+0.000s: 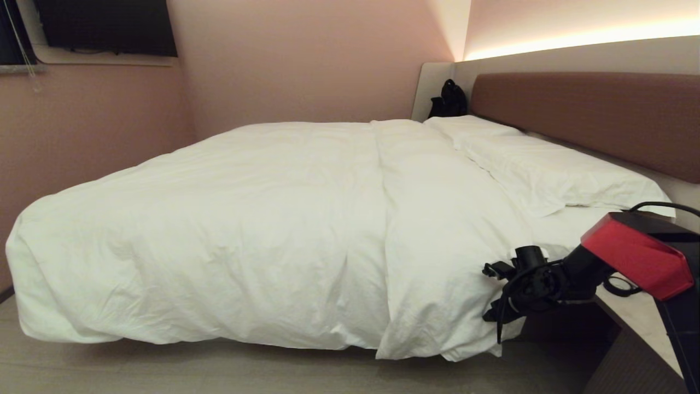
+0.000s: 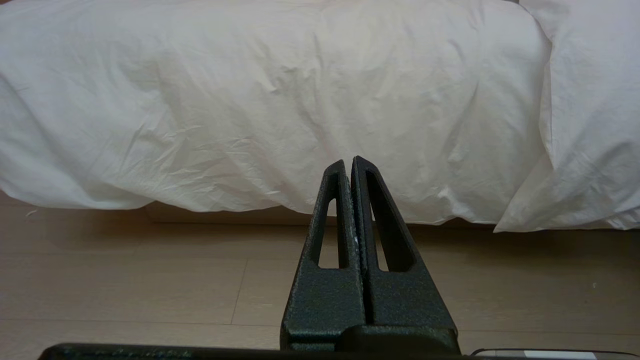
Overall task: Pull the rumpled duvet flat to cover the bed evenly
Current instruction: Flatten the corners of the folded blanket
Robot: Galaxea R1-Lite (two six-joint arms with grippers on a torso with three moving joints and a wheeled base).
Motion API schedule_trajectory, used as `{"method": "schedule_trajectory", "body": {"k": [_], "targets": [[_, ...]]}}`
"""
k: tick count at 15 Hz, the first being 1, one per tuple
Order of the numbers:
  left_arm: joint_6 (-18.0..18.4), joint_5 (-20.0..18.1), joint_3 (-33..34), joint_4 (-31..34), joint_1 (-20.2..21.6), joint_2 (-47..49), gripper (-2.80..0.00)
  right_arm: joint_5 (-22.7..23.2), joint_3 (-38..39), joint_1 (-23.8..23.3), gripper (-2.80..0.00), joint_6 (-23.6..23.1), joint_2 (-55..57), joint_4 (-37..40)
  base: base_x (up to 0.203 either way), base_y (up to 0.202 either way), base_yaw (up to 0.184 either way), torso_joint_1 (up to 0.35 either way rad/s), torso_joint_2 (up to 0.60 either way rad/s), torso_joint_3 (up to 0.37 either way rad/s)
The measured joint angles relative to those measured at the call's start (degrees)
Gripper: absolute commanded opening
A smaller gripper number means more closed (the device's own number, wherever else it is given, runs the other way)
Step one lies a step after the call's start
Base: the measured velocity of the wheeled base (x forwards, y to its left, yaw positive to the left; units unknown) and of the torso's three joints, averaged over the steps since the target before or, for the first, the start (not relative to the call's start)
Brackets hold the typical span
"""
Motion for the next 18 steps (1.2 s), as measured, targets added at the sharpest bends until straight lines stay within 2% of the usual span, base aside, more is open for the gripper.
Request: {"method": "schedule_trajectory", "body": {"k": [8, 9, 18], "targets": [[0.0, 0.0, 0.0, 0.0, 0.0, 0.0, -2.8, -1.5, -0.7, 0.0, 0.0, -0.1, 1.2, 0.0, 0.0, 0.0, 0.0, 0.0, 0.0, 0.0], [0.0, 0.0, 0.0, 0.0, 0.0, 0.0, -2.8, -1.5, -0.7, 0.0, -2.8, -0.1, 1.2, 0.0, 0.0, 0.0, 0.0, 0.0, 0.0, 0.0], [0.0, 0.0, 0.0, 0.0, 0.0, 0.0, -2.8, -1.4, -0.9, 0.0, -2.8, 0.0, 1.2, 0.0, 0.0, 0.0, 0.0, 0.0, 0.0, 0.0]]}}
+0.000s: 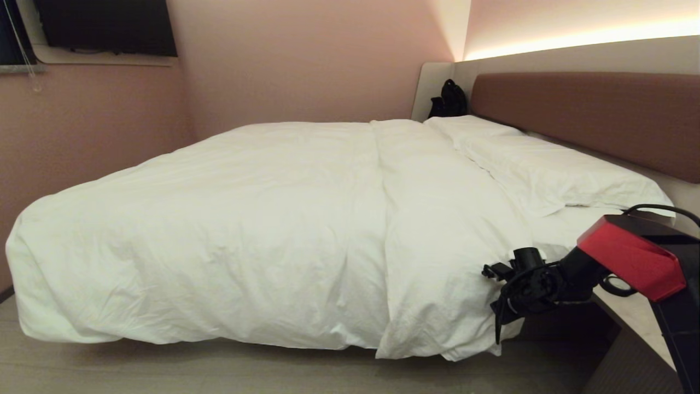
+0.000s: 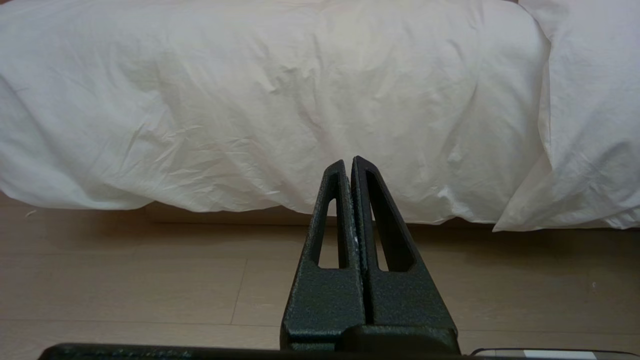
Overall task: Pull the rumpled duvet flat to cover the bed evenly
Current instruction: Flatten the corners of the folded blanket
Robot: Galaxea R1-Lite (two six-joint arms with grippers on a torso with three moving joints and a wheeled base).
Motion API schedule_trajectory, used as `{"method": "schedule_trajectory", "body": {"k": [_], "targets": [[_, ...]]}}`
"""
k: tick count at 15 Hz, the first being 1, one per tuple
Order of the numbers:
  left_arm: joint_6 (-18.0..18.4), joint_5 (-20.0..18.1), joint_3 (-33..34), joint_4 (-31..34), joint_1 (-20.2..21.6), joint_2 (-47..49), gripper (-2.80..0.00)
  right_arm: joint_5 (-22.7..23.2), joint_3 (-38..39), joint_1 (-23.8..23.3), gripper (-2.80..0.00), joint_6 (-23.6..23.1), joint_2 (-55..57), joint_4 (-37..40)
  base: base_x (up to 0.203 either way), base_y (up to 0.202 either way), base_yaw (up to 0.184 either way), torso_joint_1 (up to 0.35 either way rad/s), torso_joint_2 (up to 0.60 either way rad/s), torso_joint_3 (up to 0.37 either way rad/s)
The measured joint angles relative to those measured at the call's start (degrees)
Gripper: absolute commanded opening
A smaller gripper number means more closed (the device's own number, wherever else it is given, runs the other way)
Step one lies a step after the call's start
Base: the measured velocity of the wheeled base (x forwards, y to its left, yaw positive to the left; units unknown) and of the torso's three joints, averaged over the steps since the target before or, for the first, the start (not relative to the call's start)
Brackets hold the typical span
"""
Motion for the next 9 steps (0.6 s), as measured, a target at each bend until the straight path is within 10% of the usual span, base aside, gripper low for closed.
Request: {"method": "schedule_trajectory", "body": {"k": [9], "targets": [[0.0, 0.0, 0.0, 0.0, 0.0, 0.0, -2.8, 0.2, 0.2, 0.0, -2.8, 0.0, -0.1, 0.0, 0.0, 0.0, 0.0, 0.0, 0.0, 0.0]]}}
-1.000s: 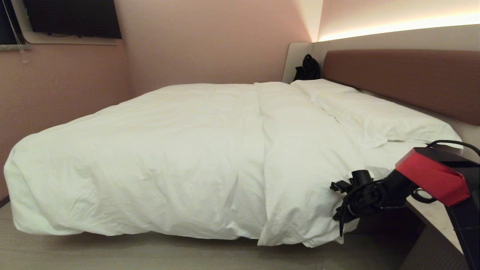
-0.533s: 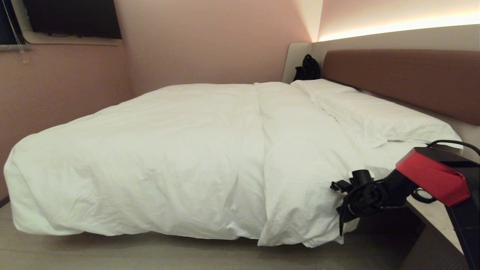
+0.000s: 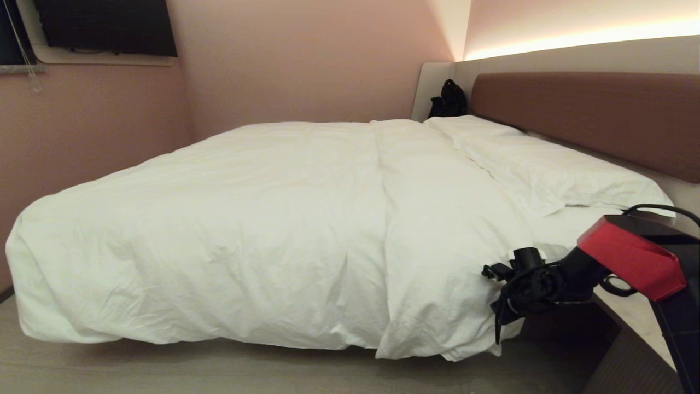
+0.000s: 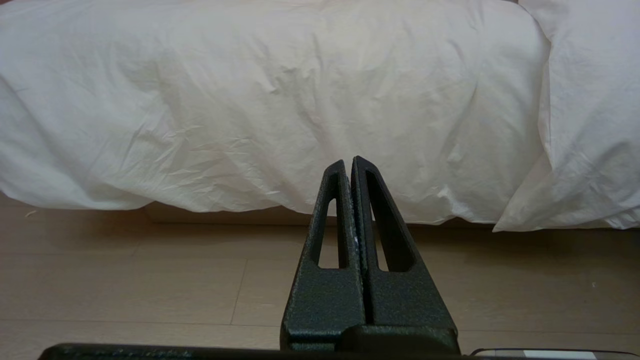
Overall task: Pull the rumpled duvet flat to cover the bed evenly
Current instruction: Flatten the corners of the folded blanket
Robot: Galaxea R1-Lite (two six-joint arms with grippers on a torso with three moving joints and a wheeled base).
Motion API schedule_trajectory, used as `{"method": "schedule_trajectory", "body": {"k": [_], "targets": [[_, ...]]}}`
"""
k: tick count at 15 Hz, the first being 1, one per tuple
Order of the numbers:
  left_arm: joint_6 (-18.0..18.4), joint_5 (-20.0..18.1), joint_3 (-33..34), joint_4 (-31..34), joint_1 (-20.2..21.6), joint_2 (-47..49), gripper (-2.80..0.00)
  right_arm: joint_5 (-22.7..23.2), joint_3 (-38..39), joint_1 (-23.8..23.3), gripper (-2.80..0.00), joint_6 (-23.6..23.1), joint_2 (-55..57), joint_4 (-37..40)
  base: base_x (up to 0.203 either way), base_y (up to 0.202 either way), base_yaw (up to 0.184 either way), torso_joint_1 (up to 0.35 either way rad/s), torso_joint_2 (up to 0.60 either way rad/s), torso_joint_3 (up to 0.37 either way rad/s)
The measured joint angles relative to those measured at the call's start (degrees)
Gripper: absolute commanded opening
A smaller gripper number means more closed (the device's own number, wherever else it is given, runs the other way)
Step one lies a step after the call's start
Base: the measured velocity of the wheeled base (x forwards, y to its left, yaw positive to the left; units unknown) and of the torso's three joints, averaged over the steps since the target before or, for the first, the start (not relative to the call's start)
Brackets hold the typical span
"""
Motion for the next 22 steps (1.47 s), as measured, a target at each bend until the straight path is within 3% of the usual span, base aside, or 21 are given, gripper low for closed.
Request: {"method": "schedule_trajectory", "body": {"k": [4, 13, 18, 22], "targets": [[0.0, 0.0, 0.0, 0.0, 0.0, 0.0, -2.8, -1.0, 2.0, -1.0, -2.8, -0.1, -0.8, 0.1, 0.0, 0.0, 0.0, 0.0, 0.0, 0.0], [0.0, 0.0, 0.0, 0.0, 0.0, 0.0, -2.8, -4.6, 6.7, -8.4, -2.8, -4.6, -4.2, 0.0, 0.0, 0.0, 0.0, 0.0, 0.0, 0.0], [0.0, 0.0, 0.0, 0.0, 0.0, 0.0, -2.8, -0.1, 8.9, -5.2, -2.8, -3.6, -9.0, 0.0, 0.0, 0.0, 0.0, 0.0, 0.0, 0.0], [0.0, 0.0, 0.0, 0.0, 0.0, 0.0, -2.8, 4.5, 3.2, -4.1, -2.8, 0.5, -10.8, 0.1, 0.0, 0.0, 0.0, 0.0, 0.0, 0.0]]}}
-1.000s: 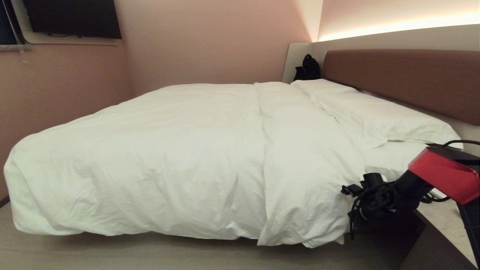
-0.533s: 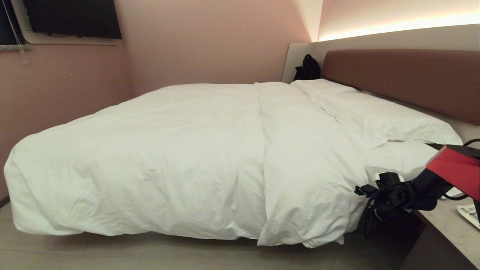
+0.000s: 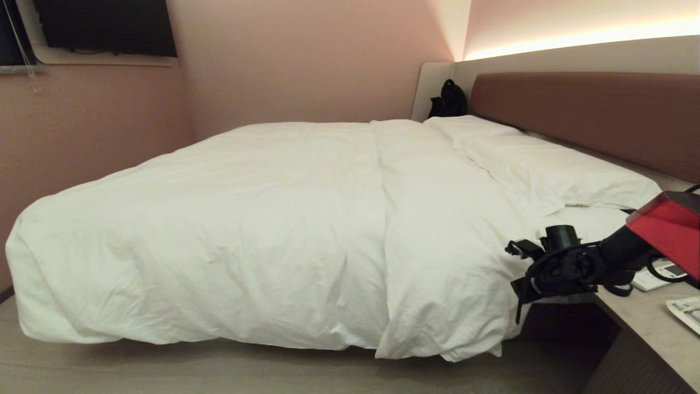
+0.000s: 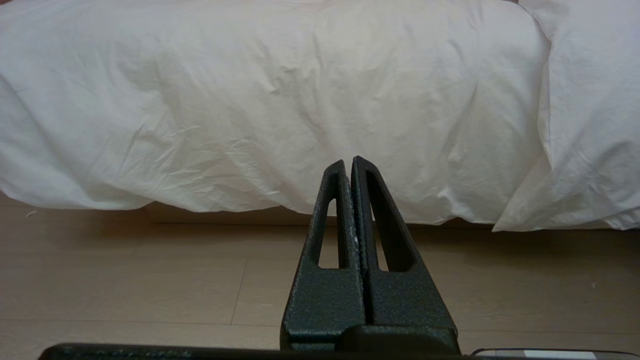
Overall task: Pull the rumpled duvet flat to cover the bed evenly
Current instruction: Flatten the corners of the folded blanket
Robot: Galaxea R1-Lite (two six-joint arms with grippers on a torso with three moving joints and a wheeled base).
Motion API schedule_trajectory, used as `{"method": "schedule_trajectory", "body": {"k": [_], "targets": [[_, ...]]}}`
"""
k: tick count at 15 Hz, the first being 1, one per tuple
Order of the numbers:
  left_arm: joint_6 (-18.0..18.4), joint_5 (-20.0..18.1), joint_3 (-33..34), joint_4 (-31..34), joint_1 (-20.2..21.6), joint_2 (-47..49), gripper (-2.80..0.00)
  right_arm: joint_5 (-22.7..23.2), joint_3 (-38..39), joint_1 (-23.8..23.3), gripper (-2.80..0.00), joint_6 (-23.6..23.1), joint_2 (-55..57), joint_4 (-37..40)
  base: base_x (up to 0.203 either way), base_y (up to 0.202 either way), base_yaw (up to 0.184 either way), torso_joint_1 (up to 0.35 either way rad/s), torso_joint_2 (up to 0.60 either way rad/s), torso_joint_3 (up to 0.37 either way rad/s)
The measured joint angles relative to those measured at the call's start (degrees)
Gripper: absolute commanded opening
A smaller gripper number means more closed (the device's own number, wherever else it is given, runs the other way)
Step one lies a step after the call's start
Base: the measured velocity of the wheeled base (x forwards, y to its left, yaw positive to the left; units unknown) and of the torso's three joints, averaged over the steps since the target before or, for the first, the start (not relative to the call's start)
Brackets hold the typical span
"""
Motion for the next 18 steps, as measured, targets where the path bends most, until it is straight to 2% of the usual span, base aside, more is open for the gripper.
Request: {"method": "schedule_trajectory", "body": {"k": [4, 9, 18], "targets": [[0.0, 0.0, 0.0, 0.0, 0.0, 0.0, -2.8, 3.0, -7.7, 0.7, -2.8, 5.8, 0.0, 0.7, 0.0, 0.0, 0.0, 0.0, 0.0, 0.0], [0.0, 0.0, 0.0, 0.0, 0.0, 0.0, -2.8, 3.4, -14.3, 1.6, -2.8, 10.9, 0.7, 1.5, 0.0, 0.0, 0.0, 0.0, 0.0, 0.0], [0.0, 0.0, 0.0, 0.0, 0.0, 0.0, -2.8, 1.9, -19.0, 2.8, -2.8, 12.0, 3.8, 1.6, 0.0, 0.0, 0.0, 0.0, 0.0, 0.0]]}}
